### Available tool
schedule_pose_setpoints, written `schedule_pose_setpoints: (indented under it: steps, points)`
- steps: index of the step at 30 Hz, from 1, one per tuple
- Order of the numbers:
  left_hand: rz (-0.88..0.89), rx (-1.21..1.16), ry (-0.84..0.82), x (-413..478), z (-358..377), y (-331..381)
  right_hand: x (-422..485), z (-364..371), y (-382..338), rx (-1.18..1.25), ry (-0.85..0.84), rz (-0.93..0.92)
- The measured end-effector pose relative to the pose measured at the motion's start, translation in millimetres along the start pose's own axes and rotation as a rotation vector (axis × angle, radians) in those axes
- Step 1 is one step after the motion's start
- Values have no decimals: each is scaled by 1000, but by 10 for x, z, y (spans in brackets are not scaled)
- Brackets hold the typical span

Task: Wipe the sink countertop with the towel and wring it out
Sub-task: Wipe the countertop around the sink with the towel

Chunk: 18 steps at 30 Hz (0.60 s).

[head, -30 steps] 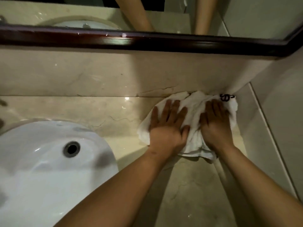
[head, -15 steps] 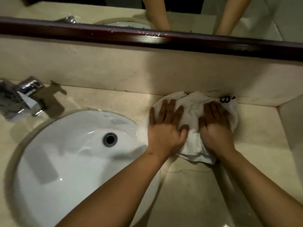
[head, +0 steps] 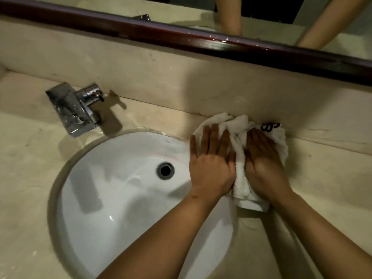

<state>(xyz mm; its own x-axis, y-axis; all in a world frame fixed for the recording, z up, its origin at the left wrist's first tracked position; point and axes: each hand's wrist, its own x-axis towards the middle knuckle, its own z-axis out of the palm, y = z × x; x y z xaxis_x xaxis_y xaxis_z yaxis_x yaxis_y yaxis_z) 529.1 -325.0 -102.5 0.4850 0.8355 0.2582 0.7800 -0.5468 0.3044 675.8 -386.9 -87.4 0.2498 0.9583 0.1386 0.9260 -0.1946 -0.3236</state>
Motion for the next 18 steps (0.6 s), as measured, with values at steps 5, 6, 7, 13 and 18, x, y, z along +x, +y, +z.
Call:
schedule_pose_setpoints:
  steps: [5,6,7,13,18]
  points:
    - [-15,23,31,95,-93,-392,195,92,-272,36,-29,-62]
    - [-6,34,32,102,-111,-460,215,113,-297,41,-33,-67]
    - [5,44,31,111,-128,-523,233,126,-316,48,-40,-69]
    - [66,97,18,222,-282,-1016,398,185,-547,64,-75,-125]
    - [40,165,-93,306,-528,-1531,628,373,-940,31,-98,-173]
